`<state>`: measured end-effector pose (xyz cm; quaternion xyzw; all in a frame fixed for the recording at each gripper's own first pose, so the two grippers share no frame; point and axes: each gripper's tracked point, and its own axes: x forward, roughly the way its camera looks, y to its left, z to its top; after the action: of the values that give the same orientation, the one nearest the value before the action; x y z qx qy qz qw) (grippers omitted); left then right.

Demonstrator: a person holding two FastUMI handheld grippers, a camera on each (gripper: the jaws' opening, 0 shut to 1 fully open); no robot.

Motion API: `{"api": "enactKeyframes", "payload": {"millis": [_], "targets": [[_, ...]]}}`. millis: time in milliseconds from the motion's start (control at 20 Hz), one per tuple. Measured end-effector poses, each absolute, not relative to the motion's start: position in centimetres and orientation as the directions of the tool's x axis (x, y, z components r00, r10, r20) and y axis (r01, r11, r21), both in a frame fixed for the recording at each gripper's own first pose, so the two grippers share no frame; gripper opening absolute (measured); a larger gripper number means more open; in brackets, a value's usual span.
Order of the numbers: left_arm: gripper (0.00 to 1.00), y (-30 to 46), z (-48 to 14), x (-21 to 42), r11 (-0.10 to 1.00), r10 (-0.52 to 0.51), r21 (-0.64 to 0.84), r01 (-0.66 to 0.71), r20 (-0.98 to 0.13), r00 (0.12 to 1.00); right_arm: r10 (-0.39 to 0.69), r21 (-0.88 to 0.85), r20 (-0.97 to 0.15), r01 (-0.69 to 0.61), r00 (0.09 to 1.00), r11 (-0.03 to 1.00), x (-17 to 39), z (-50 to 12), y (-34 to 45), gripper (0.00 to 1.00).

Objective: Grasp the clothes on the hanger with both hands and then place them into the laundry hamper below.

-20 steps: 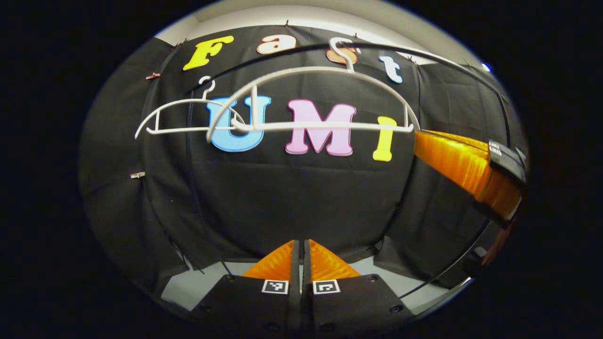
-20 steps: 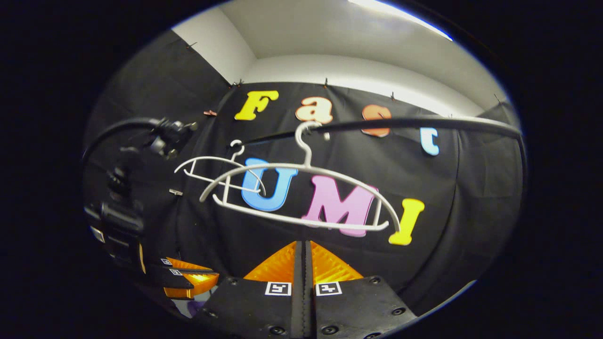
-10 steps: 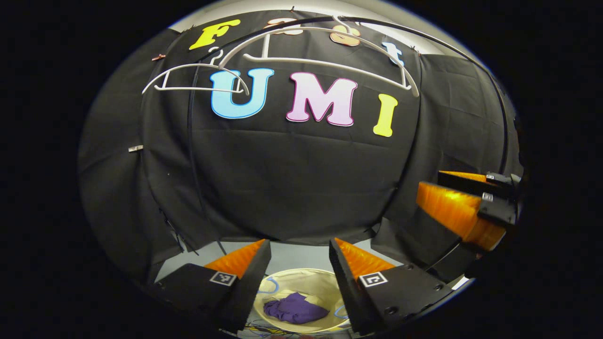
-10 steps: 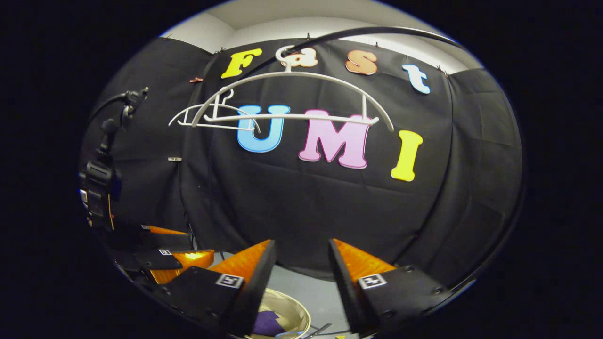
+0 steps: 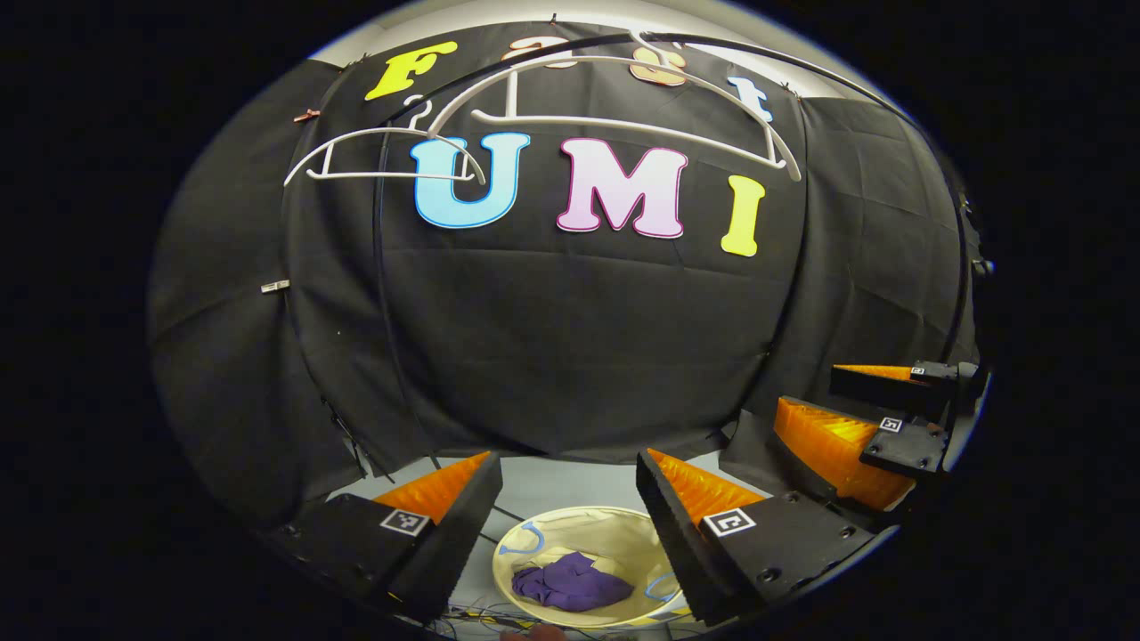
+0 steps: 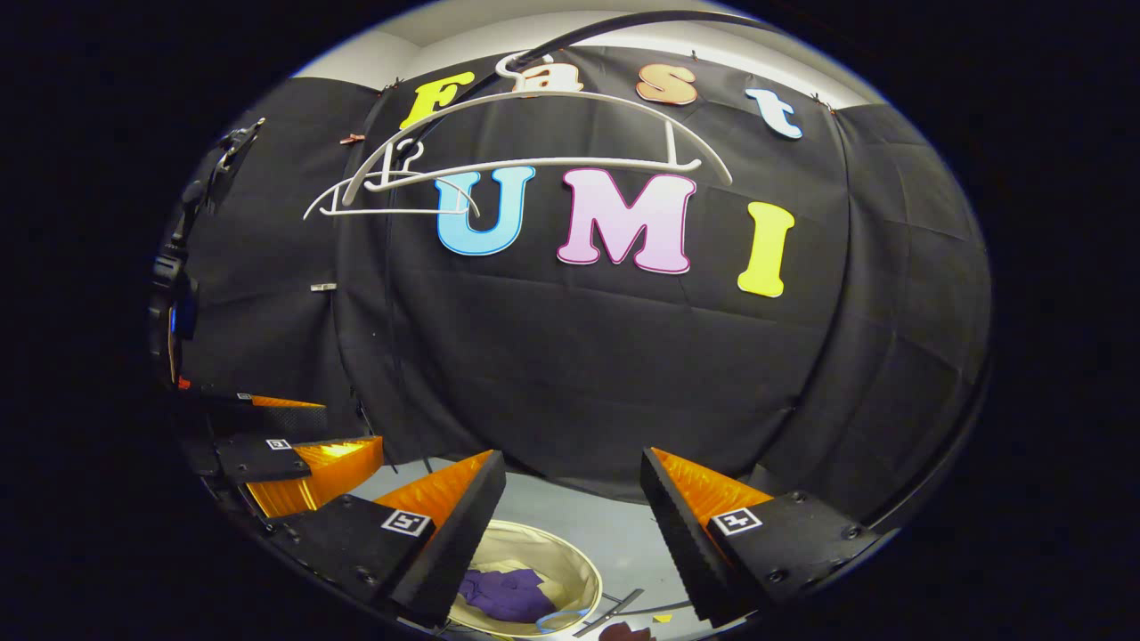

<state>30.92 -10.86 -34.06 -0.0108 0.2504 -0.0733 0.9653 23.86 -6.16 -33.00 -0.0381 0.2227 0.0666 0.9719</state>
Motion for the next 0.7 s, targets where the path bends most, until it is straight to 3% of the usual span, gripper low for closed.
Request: {"api": "enactKeyframes", "payload": {"millis": [700], "targets": [[0.96,-10.6,-25.9,30.1,0.991,-0.133,-0.036,0.128,-0.348,0.928,0.104,-0.047,-0.362,-0.130,0.926,0.990,23.9,-26.6,-5.7,0.98]]}}
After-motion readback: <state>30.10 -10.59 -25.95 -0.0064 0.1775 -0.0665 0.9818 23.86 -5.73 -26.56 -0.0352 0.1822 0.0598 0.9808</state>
